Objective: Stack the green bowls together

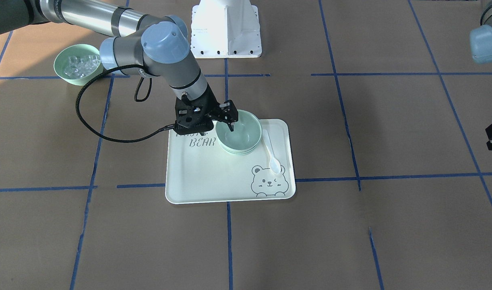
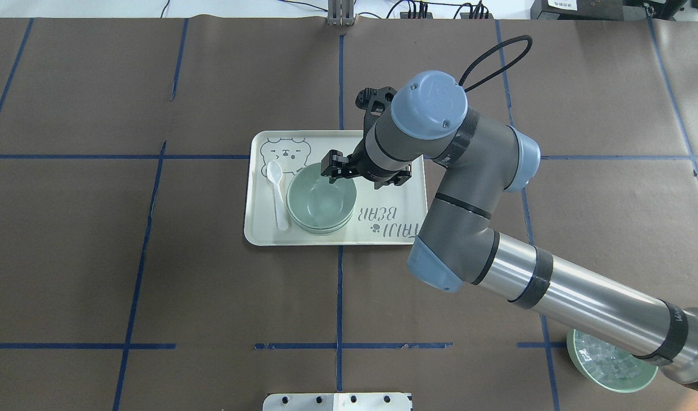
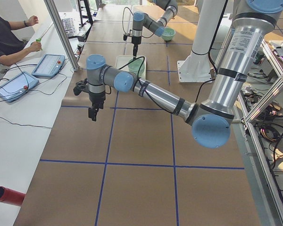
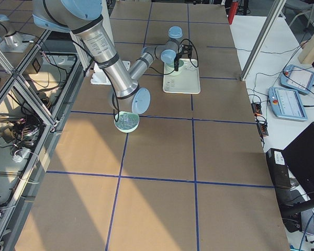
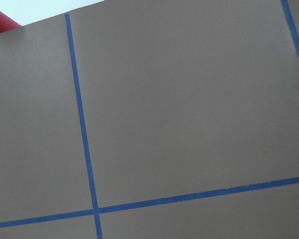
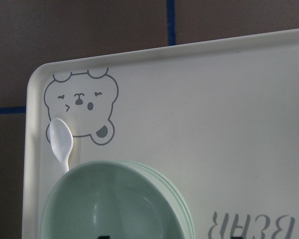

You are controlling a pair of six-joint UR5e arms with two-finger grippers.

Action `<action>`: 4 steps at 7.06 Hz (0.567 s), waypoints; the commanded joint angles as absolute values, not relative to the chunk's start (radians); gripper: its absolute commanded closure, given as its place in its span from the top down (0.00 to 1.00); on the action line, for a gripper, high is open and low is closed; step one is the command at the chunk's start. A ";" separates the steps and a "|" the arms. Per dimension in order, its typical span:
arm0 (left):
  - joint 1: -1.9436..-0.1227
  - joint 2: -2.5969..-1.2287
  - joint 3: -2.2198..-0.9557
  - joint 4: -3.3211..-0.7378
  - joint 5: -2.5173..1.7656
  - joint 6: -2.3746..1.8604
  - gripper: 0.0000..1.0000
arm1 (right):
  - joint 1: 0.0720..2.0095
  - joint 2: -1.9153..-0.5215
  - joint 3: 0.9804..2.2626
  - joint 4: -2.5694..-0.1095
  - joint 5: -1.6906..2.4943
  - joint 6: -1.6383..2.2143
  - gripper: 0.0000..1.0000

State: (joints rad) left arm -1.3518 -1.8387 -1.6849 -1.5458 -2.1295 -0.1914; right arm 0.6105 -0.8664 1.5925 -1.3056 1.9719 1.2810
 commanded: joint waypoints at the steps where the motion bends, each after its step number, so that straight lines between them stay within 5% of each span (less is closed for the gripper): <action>1: -1.376 -1.792 -1.671 -1.600 -2.129 -0.167 1.00 | 0.673 -0.948 1.722 -1.463 2.009 1.173 1.00; 4: -1.471 -1.773 -1.558 -1.595 -2.254 0.005 1.00 | 0.860 -1.144 1.847 -1.540 2.129 0.843 1.00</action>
